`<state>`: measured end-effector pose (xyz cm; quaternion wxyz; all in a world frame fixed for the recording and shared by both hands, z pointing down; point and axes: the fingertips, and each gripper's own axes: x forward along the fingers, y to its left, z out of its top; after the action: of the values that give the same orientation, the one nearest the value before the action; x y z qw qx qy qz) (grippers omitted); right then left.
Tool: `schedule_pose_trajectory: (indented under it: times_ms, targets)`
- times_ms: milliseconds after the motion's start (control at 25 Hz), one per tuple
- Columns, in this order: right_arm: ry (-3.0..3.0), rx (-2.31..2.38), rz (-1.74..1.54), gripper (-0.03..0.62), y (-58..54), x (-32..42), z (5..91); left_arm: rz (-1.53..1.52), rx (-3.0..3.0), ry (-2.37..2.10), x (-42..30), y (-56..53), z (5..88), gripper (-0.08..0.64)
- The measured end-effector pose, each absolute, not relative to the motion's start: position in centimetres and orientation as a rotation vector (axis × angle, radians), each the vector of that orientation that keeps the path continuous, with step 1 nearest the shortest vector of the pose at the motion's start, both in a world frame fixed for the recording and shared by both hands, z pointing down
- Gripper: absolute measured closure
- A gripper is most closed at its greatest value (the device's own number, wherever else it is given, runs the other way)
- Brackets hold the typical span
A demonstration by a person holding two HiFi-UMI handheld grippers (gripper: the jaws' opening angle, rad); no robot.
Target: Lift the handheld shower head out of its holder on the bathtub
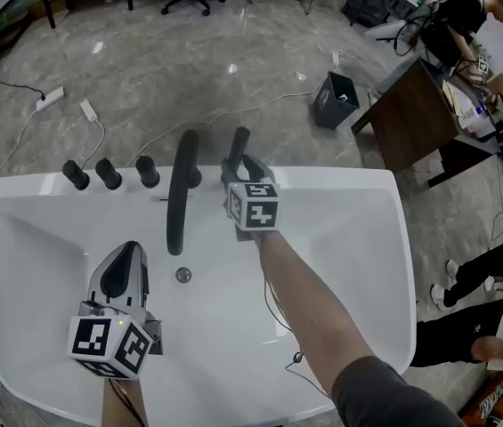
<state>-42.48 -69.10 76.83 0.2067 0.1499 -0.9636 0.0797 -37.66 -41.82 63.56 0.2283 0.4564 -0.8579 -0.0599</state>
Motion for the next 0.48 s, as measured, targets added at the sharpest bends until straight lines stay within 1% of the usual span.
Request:
schedule_pose_trajectory:
  times_ms: [120, 160, 480]
  targets:
    - [-2.681, 0.387, 0.235, 0.422, -69.0, -42.9, 77.1, -0.142, 1.26, -2.356, -37.8, -41.8, 64.2, 0.534]
    - [-2.679, 0.384, 0.223, 0.447, -69.0, -43.0, 77.1, -0.134, 1.26, -2.356, -37.8, -41.7, 64.3, 0.534]
    - [-2.683, 0.392, 0.153, 0.451, -68.5, -42.3, 76.7, -0.131, 1.244, -2.348, -37.3, -41.0, 64.9, 0.534]
